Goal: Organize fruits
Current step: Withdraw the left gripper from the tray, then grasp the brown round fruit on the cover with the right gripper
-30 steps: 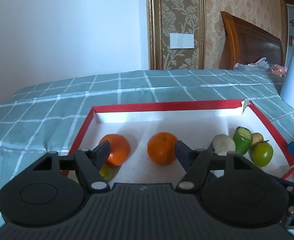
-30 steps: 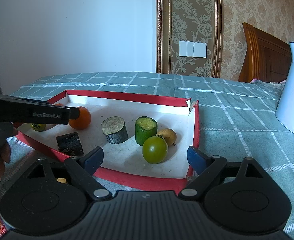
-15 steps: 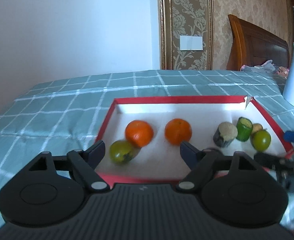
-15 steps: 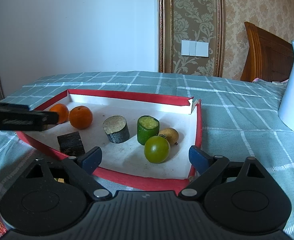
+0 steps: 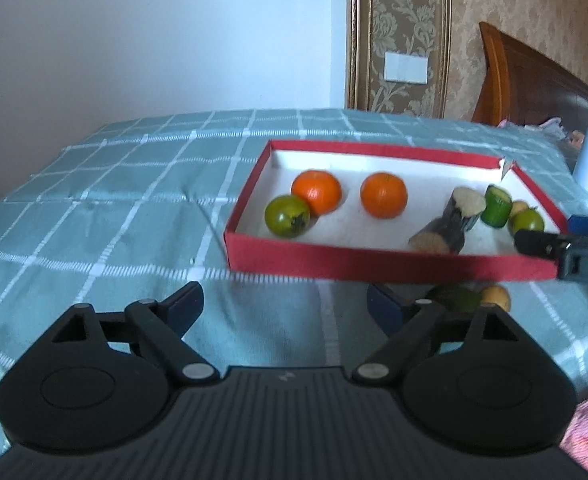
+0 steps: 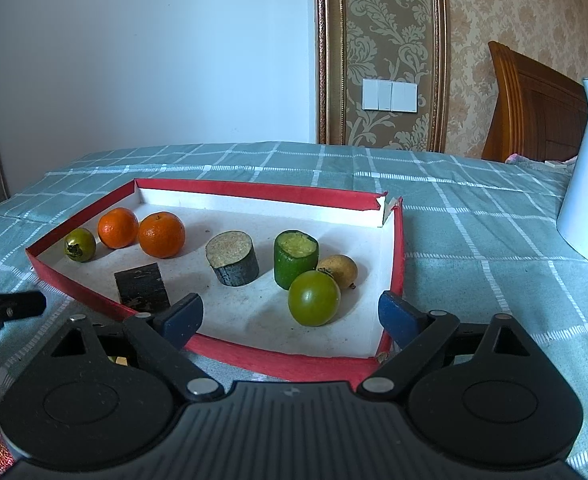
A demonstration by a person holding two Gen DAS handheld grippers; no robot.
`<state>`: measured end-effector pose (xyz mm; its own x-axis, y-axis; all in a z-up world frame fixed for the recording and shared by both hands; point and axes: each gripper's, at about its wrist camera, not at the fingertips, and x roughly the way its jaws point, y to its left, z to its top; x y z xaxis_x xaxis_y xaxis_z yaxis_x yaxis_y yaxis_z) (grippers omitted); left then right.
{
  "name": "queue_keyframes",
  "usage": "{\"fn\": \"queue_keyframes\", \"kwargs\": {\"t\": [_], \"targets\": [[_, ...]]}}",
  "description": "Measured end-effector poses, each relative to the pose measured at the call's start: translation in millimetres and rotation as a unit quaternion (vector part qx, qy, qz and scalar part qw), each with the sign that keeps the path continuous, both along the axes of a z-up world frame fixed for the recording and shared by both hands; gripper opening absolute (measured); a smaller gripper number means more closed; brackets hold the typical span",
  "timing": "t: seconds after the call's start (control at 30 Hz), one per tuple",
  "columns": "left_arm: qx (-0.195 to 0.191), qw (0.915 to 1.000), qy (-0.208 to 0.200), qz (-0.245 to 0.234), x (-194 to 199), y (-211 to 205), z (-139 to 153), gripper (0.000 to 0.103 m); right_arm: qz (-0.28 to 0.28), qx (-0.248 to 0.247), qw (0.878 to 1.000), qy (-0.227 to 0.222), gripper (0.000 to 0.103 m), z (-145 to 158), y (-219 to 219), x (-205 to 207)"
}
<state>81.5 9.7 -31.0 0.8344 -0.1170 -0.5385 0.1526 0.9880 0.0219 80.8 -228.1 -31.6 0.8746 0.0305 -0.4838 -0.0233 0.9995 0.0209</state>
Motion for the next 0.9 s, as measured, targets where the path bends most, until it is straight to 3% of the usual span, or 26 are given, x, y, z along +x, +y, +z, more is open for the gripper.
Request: {"fn": "queue_keyframes", "kwargs": {"t": [0.27,0.43,0.53,0.6,0.8,0.9], "targets": [[0.041,0.9990,0.019,0.000,4,-11,-10,0.090,0.004,0.000,1.000,-0.022,0.095,2,0,-9],[0.010,0.9987,0.049,-0.005,10,-2,-13,0.103,0.021,-0.003,0.998,-0.053,0.095,10,6,-38],[-0.009,0.9985,0.053,-0.006,11,3,-13,0.103,0.040,0.003,0.997,-0.069,0.095,17,9,-56],[-0.008,0.9986,0.053,-0.007,10,2,-13,0.103,0.054,-0.013,0.997,-0.058,0.095,14,16,-60],[-0.009,0.9986,0.052,-0.008,9,3,-13,0.103,0.086,-0.021,0.996,0.010,0.066,-2,31,-45],[-0.013,0.9986,0.051,-0.008,9,4,-12,0.103,0.096,-0.008,0.995,0.026,0.064,-5,31,-42]]}}
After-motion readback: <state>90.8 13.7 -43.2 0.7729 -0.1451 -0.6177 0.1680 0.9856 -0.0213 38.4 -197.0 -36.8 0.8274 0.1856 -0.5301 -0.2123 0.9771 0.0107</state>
